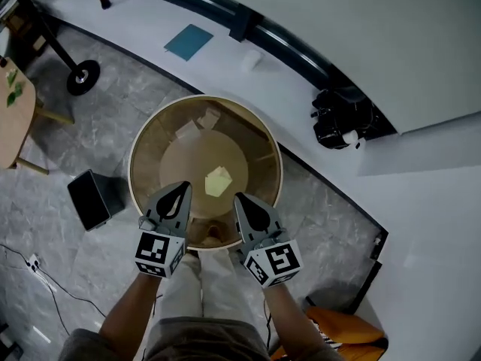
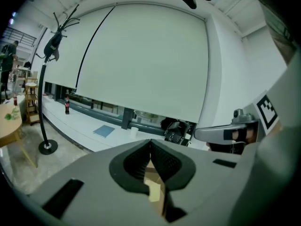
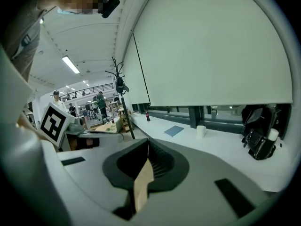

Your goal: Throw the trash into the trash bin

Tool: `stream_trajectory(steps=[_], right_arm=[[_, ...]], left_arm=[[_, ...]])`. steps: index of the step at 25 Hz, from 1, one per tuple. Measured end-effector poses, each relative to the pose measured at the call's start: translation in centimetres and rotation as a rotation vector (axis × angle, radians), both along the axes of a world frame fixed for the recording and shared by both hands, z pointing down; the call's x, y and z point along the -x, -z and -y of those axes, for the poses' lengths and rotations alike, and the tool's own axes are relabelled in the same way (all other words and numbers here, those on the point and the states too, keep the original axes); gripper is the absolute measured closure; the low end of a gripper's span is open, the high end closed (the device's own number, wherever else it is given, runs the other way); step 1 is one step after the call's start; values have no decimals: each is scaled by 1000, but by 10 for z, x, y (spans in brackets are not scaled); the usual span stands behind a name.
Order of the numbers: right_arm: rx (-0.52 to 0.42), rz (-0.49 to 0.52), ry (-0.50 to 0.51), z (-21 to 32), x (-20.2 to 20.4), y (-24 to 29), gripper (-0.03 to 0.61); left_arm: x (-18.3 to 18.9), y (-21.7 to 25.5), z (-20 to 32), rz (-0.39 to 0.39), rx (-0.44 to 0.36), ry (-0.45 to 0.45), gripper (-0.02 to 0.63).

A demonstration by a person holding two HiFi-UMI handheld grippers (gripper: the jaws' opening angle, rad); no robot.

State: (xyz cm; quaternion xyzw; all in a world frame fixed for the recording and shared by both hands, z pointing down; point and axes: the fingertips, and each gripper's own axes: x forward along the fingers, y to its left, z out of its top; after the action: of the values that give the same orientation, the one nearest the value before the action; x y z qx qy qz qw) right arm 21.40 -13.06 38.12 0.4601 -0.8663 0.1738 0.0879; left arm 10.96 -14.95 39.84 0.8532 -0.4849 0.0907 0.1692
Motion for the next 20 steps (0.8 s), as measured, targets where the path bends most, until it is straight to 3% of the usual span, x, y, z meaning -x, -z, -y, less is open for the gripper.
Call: stream_trajectory(steps=[5,11,15,17,20], right_arm=[[15,-3,-13,9,-10,-45,560],[34,-11,-14,13,-20,-76,560],[57,-7,-19,13,-25,-90,560],[68,-7,-18,13,-26,-94,560],[75,-6,-18,14,-32,-96,560]], left_arm=[[-10,-48,12,-24,15,16,594],[-24,-90,19,5,36,-22,589],[-30,-111,21,21,76,-30,449],[-31,-117,23,30,88,-20,329],[-36,-125,22,45,111,-28,288]])
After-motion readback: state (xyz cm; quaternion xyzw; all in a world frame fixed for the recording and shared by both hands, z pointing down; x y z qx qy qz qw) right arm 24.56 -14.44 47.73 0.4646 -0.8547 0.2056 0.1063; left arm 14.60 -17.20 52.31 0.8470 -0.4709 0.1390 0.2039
